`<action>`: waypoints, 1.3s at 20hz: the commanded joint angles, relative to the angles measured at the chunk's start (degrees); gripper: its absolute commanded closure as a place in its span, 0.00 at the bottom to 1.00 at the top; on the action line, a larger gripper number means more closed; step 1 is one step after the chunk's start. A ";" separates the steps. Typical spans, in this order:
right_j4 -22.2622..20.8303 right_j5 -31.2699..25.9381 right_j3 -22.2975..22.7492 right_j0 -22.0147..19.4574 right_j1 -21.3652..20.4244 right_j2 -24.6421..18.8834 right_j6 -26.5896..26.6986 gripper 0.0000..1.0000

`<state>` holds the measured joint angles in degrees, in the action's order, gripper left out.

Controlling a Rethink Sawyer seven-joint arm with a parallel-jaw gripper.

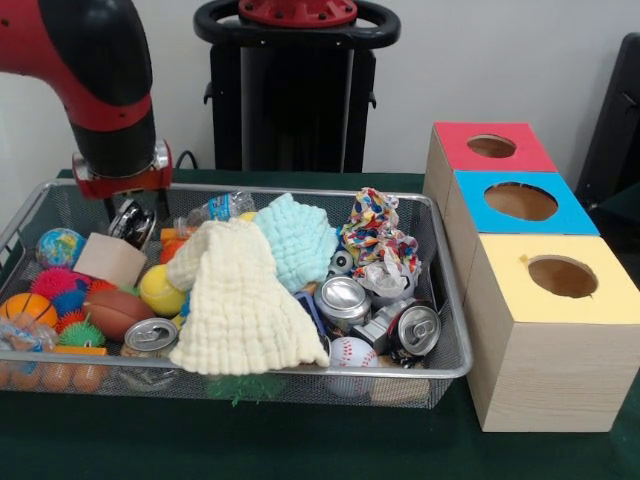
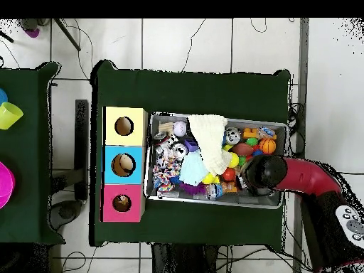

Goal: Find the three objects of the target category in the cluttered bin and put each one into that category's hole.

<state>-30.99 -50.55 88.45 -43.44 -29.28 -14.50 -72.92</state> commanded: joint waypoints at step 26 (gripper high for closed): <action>0.25 8.58 -1.66 0.06 1.95 -5.78 1.03 0.00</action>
<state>-30.98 -47.99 88.88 -42.81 -31.71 -14.81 -72.92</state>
